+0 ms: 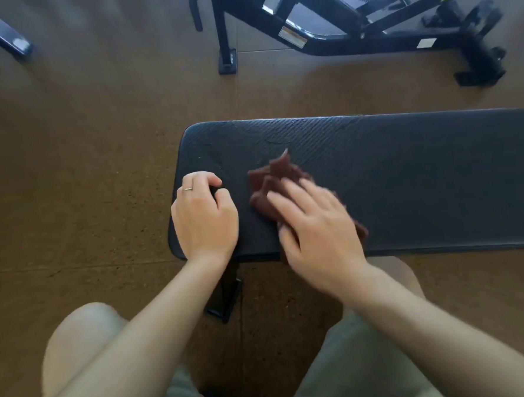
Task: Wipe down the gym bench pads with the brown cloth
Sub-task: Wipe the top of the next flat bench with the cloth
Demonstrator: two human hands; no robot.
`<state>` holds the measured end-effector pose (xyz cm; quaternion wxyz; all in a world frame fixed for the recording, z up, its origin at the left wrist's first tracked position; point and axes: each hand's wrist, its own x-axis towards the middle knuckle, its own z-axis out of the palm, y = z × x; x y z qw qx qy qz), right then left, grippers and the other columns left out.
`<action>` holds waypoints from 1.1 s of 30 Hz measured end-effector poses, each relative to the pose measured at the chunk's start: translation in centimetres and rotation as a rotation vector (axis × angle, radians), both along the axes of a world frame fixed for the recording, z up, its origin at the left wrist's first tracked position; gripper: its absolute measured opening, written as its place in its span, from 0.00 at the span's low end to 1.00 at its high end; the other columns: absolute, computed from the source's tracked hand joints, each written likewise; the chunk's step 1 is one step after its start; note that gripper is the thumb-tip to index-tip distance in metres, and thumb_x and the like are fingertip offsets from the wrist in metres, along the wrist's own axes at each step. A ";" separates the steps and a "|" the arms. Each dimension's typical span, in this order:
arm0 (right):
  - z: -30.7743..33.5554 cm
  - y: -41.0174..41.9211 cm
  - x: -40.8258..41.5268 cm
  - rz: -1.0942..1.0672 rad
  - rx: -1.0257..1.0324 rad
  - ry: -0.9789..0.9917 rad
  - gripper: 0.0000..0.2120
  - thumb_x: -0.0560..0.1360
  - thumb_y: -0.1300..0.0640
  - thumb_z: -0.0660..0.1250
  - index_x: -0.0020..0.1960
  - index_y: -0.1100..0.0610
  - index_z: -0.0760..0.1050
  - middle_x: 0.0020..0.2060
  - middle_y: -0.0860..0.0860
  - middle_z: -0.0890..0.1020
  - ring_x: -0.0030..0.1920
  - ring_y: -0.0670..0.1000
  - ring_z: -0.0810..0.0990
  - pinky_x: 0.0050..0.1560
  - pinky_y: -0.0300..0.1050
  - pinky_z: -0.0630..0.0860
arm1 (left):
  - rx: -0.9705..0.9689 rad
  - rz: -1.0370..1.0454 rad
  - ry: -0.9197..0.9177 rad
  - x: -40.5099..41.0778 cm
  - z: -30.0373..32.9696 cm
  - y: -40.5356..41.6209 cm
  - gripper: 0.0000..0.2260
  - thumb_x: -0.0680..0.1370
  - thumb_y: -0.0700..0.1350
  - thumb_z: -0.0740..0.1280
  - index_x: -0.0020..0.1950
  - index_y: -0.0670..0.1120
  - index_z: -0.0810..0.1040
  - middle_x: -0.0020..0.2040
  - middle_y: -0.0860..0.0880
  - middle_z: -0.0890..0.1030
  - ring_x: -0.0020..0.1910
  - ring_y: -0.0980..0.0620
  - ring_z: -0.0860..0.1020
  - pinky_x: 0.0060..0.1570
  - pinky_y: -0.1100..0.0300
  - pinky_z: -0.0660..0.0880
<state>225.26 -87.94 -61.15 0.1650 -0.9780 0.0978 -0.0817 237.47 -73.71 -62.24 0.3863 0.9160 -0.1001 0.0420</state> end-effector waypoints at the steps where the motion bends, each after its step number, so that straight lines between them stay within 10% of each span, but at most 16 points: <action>1: 0.1 1.3 -1.0 0.035 0.013 0.027 0.23 0.82 0.47 0.57 0.76 0.47 0.73 0.78 0.49 0.70 0.80 0.55 0.64 0.82 0.52 0.54 | -0.084 0.003 0.052 0.5 0.3 0.9 0.07 0.81 0.42 0.62 0.57 0.48 0.76 0.56 0.53 0.77 0.57 0.51 0.76 0.61 0.55 0.72; 9: -0.4 1.8 8.9 0.204 -0.077 0.001 0.23 0.82 0.44 0.59 0.74 0.47 0.75 0.78 0.52 0.71 0.78 0.58 0.68 0.80 0.58 0.61 | -0.259 0.092 0.467 2.5 -0.9 5.2 0.21 0.85 0.51 0.53 0.78 0.54 0.68 0.70 0.51 0.76 0.67 0.50 0.75 0.69 0.43 0.73; 15: 0.2 1.1 18.9 0.061 -0.075 0.024 0.22 0.84 0.44 0.58 0.76 0.46 0.72 0.80 0.53 0.68 0.80 0.57 0.64 0.80 0.53 0.57 | -0.388 0.080 0.496 2.3 -1.1 5.3 0.19 0.87 0.50 0.53 0.79 0.55 0.67 0.68 0.54 0.76 0.65 0.53 0.75 0.67 0.47 0.75; 23: 0.0 6.4 3.8 0.269 -0.013 -0.002 0.21 0.84 0.45 0.59 0.74 0.45 0.74 0.78 0.48 0.71 0.80 0.53 0.64 0.82 0.56 0.59 | -0.410 0.092 0.462 2.1 -1.0 5.2 0.22 0.83 0.52 0.53 0.76 0.56 0.71 0.66 0.52 0.79 0.65 0.51 0.77 0.70 0.45 0.73; 33: -0.2 4.8 18.5 0.052 -0.075 -0.017 0.20 0.84 0.47 0.57 0.72 0.47 0.77 0.76 0.51 0.73 0.77 0.57 0.69 0.79 0.55 0.59 | -0.393 0.079 0.464 2.4 -1.5 5.2 0.20 0.87 0.51 0.53 0.79 0.55 0.68 0.68 0.53 0.77 0.64 0.51 0.75 0.65 0.49 0.74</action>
